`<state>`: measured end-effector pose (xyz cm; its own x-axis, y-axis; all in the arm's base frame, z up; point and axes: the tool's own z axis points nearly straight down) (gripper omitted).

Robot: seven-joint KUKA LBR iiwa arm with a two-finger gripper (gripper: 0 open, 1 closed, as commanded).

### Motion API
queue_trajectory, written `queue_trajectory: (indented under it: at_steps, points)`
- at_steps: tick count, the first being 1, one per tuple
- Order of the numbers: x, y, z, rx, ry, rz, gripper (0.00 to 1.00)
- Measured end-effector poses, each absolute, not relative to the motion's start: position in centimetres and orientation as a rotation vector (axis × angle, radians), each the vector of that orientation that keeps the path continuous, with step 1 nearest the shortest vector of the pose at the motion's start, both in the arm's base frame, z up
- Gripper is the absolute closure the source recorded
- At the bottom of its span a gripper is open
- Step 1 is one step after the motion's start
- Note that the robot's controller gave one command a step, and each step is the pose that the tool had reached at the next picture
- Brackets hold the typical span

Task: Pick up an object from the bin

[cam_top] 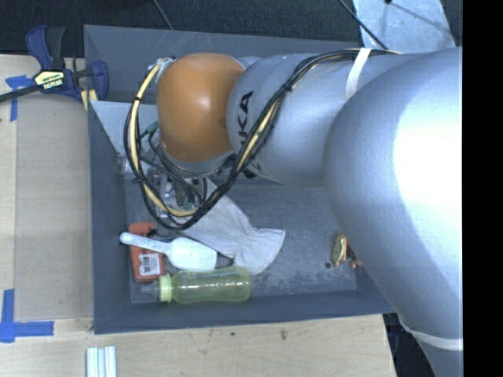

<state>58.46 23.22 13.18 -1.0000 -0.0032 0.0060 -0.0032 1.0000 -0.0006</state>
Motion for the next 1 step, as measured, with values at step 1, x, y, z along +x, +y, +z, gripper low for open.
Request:
queue_trajectory:
  at_steps: [1]
  points:
    - [58.68, 23.14, 13.68, 0.001, -3.143, -0.002, 0.00]
